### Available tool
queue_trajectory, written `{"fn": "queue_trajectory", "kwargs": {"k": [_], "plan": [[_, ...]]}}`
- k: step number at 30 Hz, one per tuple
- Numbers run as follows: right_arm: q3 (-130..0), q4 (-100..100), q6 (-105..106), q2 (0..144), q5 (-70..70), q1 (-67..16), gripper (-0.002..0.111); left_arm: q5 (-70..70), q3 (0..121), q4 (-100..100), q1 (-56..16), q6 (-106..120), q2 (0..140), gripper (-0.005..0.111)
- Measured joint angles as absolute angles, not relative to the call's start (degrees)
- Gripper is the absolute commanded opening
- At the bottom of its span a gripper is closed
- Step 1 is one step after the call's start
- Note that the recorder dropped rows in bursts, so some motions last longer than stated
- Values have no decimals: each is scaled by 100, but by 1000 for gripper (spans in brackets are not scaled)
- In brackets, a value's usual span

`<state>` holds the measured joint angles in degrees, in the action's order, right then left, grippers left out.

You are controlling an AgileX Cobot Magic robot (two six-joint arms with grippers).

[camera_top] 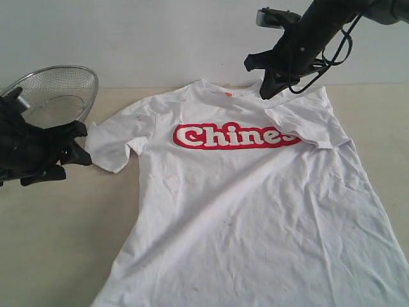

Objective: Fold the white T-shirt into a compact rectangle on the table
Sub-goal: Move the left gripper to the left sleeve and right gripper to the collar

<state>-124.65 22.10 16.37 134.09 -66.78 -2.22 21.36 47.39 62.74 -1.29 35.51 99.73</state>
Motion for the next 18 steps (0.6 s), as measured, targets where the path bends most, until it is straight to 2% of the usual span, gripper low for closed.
{"fn": "queue_trajectory", "kwargs": {"k": [9,18], "plan": [[-12465,2564,1651,13409,-6755,-222,0,2147,5388,6364,-67,3564,10652,53],[-12465,2578,1689,13409,-6802,-222,0,2335,5530,7434,-63,4335,11268,53]]}}
